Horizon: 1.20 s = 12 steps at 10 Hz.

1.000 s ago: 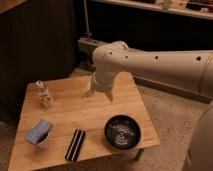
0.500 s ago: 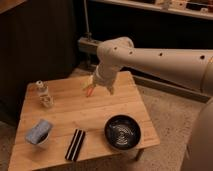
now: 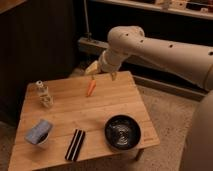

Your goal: Knock the bottle over

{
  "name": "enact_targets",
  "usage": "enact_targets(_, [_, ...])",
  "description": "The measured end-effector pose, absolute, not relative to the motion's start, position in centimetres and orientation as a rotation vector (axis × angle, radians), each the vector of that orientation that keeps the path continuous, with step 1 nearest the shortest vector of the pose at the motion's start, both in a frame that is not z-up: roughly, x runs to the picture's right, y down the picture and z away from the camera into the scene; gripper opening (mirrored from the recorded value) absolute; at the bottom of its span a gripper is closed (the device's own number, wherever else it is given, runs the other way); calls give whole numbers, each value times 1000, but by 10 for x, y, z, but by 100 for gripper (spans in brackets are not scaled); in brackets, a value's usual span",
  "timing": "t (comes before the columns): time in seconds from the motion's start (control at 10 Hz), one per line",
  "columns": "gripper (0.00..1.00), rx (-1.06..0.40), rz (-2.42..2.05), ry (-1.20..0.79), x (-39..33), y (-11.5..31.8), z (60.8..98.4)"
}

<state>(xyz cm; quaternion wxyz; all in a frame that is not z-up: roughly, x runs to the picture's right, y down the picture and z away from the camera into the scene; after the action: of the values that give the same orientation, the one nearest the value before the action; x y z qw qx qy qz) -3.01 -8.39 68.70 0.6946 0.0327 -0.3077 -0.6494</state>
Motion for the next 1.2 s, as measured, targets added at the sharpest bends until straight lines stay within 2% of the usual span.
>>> enact_targets(0.3, [44, 272, -1437, -749, -50, -94, 684])
enact_targets(0.7, [5, 376, -1447, -754, -88, -106, 689])
enact_targets(0.8, [0, 397, -1447, -768, -95, -109, 691])
enact_targets(1.2, [0, 472, -1404, -861, -105, -128, 713])
